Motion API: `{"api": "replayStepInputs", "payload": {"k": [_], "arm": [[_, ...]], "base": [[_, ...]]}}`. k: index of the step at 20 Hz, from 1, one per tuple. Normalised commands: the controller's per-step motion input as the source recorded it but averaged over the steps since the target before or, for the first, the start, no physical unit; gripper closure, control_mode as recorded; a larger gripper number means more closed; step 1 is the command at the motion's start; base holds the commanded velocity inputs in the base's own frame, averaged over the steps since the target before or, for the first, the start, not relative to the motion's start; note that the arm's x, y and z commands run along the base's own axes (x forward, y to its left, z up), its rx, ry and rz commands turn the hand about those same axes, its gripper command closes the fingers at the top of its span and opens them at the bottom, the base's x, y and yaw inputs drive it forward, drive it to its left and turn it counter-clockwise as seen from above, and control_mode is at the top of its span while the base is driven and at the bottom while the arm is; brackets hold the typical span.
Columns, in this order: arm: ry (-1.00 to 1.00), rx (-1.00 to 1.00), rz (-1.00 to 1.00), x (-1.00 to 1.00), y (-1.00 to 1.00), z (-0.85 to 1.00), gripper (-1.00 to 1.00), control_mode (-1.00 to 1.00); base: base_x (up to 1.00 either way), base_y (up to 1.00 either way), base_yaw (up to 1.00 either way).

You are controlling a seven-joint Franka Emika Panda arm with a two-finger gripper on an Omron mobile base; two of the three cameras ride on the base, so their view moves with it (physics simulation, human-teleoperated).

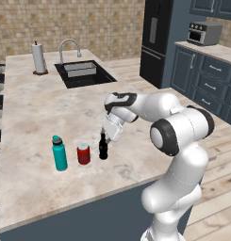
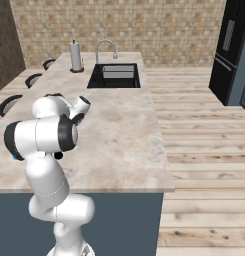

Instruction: Move the drinks to the dining counter.

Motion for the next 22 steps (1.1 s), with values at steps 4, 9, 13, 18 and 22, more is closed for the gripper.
{"api": "replayStepInputs", "payload": {"k": [4, 9, 13, 18, 22], "arm": [[0.00, 0.00, -0.01, -0.04, 0.00, 0.00, -1.00, -1.00], [0.00, 0.00, -0.02, -0.27, -0.09, 0.05, -1.00, -1.00], [0.00, 0.00, -0.03, -0.50, -0.31, 0.24, -1.00, -1.00], [0.00, 0.00, -0.08, -0.18, -0.42, 0.45, -1.00, -1.00], [0.00, 0.00, -0.15, -0.21, -0.47, 0.54, -1.00, -1.00]], "base": [[0.00, 0.00, 0.00], [0.00, 0.00, 0.00], [0.00, 0.00, 0.00], [0.00, 0.00, 0.00], [0.00, 0.00, 0.00]]}}
